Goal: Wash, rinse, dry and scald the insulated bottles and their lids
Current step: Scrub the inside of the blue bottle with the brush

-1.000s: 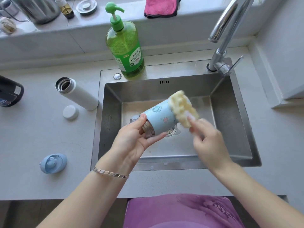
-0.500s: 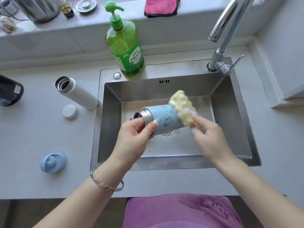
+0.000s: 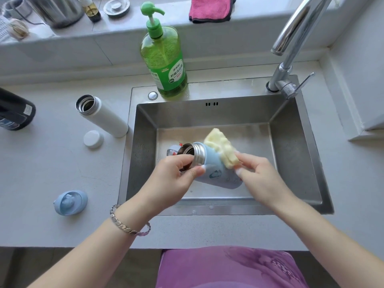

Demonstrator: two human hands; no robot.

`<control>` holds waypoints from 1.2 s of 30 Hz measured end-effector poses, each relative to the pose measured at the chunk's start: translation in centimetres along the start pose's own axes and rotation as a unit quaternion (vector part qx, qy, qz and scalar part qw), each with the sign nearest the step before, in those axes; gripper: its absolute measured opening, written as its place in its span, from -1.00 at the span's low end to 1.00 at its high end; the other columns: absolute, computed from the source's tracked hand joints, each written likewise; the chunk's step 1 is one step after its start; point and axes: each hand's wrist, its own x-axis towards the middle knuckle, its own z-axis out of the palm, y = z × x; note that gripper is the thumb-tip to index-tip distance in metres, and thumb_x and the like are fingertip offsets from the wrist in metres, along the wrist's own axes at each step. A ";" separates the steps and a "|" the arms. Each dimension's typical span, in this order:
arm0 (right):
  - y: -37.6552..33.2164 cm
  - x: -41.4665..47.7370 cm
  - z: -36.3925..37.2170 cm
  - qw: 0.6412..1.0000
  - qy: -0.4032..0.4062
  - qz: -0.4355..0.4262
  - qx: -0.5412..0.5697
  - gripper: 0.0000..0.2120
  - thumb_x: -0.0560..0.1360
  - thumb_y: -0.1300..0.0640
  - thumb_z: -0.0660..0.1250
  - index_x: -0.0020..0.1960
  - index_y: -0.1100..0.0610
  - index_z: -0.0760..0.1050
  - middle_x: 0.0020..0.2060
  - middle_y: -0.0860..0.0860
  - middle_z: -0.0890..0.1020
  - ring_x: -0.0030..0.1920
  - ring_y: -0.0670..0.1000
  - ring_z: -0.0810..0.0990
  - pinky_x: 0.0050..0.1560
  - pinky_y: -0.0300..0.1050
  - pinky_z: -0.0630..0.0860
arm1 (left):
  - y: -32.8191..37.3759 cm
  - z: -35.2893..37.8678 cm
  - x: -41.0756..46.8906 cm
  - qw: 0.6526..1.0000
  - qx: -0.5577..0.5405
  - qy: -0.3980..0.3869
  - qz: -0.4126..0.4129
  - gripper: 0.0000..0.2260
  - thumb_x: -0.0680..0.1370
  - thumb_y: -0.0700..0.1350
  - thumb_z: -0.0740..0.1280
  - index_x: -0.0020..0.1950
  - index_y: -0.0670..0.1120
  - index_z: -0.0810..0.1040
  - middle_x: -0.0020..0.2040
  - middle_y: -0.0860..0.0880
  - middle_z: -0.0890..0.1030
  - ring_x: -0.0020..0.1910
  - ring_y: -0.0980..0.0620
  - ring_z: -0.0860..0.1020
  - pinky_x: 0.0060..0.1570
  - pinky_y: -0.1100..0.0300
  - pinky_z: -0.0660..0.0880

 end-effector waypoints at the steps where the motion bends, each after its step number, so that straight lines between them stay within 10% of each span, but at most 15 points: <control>1: -0.3 -0.2 0.4 1.000 -0.004 -0.012 -0.001 -0.67 0.55 0.28 0.22 0.20 -0.06 0.50 -0.09 -0.37 0.53 -0.07 -0.36 0.48 0.05 -0.47 0.34 | -0.2 0.1 0.1 1.000 -0.001 -0.003 0.000 -0.66 0.52 -0.17 0.35 -0.36 -0.29 0.32 -0.46 0.12 0.22 -0.49 0.16 0.16 -0.45 0.32 0.12; 15: -0.4 0.8 -0.1 0.988 -0.010 0.020 -0.150 -0.73 0.50 0.24 0.19 0.10 0.04 0.58 0.01 0.01 0.67 0.12 0.07 0.55 0.15 -0.02 0.45 | -1.2 -0.6 0.5 0.999 0.025 -0.019 0.034 -0.70 0.51 -0.16 0.36 -0.34 -0.28 0.40 -0.46 0.10 0.25 -0.50 0.17 0.21 -0.45 0.34 0.14; 19: -1.6 -0.4 0.8 0.996 -0.005 -0.051 -0.073 -0.69 0.54 0.26 0.21 0.13 -0.07 0.57 0.03 -0.16 0.64 0.07 -0.14 0.53 0.12 -0.22 0.41 | -1.3 -0.1 0.7 1.000 -0.001 -0.012 0.025 -0.67 0.51 -0.16 0.36 -0.30 -0.37 0.37 -0.42 -0.01 0.24 -0.46 0.16 0.18 -0.43 0.30 0.14; 36: 6.6 4.5 -3.4 0.984 0.076 0.138 -0.085 -0.59 0.51 0.34 0.19 0.30 0.06 0.48 -0.40 -0.16 0.46 -0.54 -0.27 0.42 -0.40 -0.39 0.26 | -14.0 6.3 8.0 0.941 0.334 -0.046 0.028 -0.89 0.47 -0.16 0.36 -0.22 -0.18 0.56 -0.20 -0.16 0.59 -0.20 -0.17 0.53 -0.29 0.15 0.29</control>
